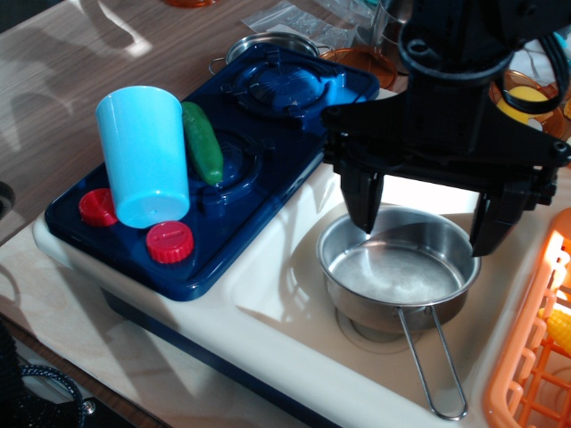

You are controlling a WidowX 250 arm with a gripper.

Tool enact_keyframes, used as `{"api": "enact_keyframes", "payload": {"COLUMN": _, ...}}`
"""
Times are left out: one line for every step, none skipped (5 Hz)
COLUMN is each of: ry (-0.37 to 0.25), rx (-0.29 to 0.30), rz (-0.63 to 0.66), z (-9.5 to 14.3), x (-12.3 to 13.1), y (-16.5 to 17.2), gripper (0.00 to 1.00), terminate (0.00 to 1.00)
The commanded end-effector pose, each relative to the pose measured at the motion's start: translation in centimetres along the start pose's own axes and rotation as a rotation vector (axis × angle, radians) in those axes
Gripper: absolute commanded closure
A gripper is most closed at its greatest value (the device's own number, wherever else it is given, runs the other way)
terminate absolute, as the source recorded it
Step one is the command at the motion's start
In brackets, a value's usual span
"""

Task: Put pan on stove from sink

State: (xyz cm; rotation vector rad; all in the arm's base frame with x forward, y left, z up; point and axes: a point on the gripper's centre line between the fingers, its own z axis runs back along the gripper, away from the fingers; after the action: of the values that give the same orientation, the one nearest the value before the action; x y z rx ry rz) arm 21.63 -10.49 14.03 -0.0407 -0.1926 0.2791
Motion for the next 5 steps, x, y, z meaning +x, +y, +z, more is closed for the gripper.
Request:
{"api": "enact_keyframes", "payload": {"ry": 0.000, "rx": 0.000, "rz": 0.000, "z": 0.0, "x": 0.0, "y": 0.0, "gripper": 0.00, "terminate": 0.00}}
{"api": "enact_keyframes", "payload": {"ry": -0.002, "rx": -0.029, "rz": -0.160, "z": -0.5, "x": 0.7, "y": -0.9, "gripper": 0.00, "terminate": 0.00}}
{"api": "enact_keyframes", "payload": {"ry": -0.008, "rx": -0.066, "rz": -0.242, "z": -1.5, "x": 0.8, "y": -1.3, "gripper": 0.00, "terminate": 0.00}}
{"api": "enact_keyframes", "payload": {"ry": -0.019, "rx": -0.149, "rz": -0.252, "z": -3.4, "x": 0.6, "y": -1.2, "gripper": 0.00, "terminate": 0.00}}
{"api": "enact_keyframes", "payload": {"ry": -0.046, "rx": -0.169, "rz": -0.238, "z": -4.5, "x": -0.2, "y": -0.9, "gripper": 0.00, "terminate": 0.00}}
